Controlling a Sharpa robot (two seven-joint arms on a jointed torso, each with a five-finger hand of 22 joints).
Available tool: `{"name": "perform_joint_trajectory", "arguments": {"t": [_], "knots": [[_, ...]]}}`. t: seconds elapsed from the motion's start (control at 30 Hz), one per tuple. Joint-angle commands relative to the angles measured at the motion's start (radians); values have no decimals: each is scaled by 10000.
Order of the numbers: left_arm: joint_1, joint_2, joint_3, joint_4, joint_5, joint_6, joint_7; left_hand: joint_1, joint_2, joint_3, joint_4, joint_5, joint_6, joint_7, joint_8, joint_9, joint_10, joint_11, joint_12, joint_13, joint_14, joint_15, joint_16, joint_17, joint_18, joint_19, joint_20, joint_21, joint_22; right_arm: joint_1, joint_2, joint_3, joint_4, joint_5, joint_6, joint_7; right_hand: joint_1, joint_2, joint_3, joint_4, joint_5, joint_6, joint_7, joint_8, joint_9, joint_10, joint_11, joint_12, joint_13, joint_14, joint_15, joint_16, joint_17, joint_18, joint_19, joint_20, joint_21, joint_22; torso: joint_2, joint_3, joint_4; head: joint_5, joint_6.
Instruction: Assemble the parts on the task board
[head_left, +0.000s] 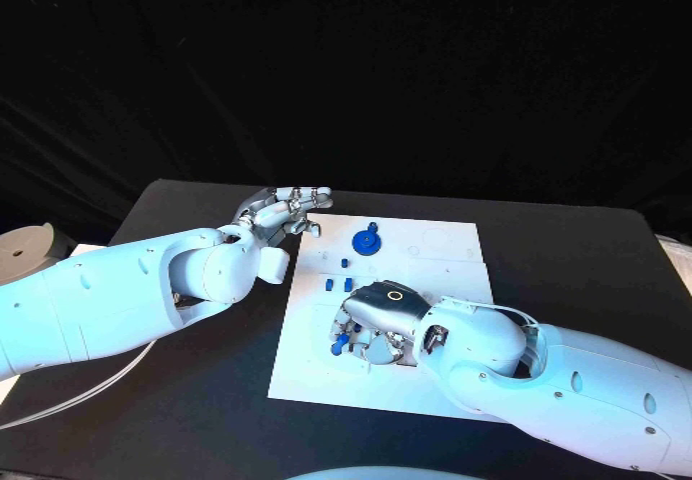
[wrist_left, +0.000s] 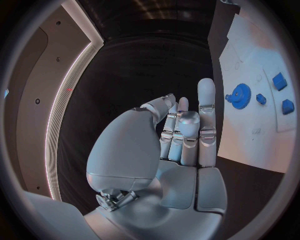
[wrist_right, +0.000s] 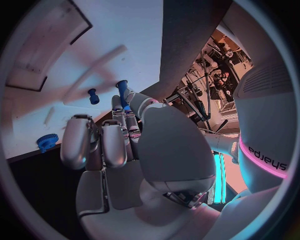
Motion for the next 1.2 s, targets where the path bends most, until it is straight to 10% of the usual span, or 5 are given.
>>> {"name": "perform_joint_trajectory", "arguments": {"t": [0.03, 0.5, 0.63, 0.8, 1.2], "knots": [[2, 8, 6, 7, -41, 184, 66, 20, -56, -15, -59, 37, -85, 15, 66, -5, -65, -10, 50, -10, -3, 51, 22, -16, 92, -14, 25, -37, -8, -14, -4, -5, -2, -215, 404, -37, 102, 132, 41, 6, 30, 17, 51, 27, 12, 105, -88, 43, 18, 382, 33, 31, 12, 81, -3, -45, 12, 7, -2, -2, 7, -8, -13], [1, -2, 6, 11, -41, 185, 57, 20, -56, -15, -59, 37, -85, 15, 66, -5, -65, -10, 50, -10, -3, 51, 22, -16, 92, -14, 25, -37, -8, -16, 219, -58, -1, -759, 707, -501, -74, 74, 6, 34, 17, -26, 55, -21, 15, 23, -66, 15, 9, 366, 53, 0, -52, 90, -31, -22, -27, -43, -7, -9, 0, -20, -1], [1, -2, 6, 16, -41, 189, 49, 20, -56, -15, -59, 37, -85, 15, 66, -5, -65, -10, 50, -10, -3, 51, 22, -16, 92, -14, 25, -37, -8, -14, 302, -91, -47, -778, 730, -608, -671, -302, -242, 292, 10, -667, 190, -143, -143, -720, 129, -5, -39, 304, 227, -148, -300, 112, -133, 125, -193, -248, -8, -10, 5, -28, -4], [1, -10, 6, 16, -41, 187, 26, 20, -56, -15, -59, 37, -85, 15, 66, -5, -65, -10, 50, -10, -3, 51, 22, -16, 92, -14, 25, -37, -8, -12, 320, -110, -72, -681, 501, -570, -924, -605, -969, 381, 27, -1614, 297, -126, -359, -2407, 389, 23, -20, 253, 443, -309, -584, 172, -237, 365, -387, -485, -9, -10, 2, -29, 4], [1, -21, 6, 12, -41, 199, -42, 3, -62, -26, -61, 30, -97, 20, 76, -4, -86, -6, 75, -10, -12, 54, 19, -38, 94, -18, 28, -44, -12, -12, 95, -119, 100, -591, -593, -360, -803, -446, -1711, 498, 155, -1862, 248, -99, -336, -2763, 387, 76, 1, 257, 447, -328, -668, 190, -237, 401, -413, -525, -13, -8, 3, -77, 22]]}}
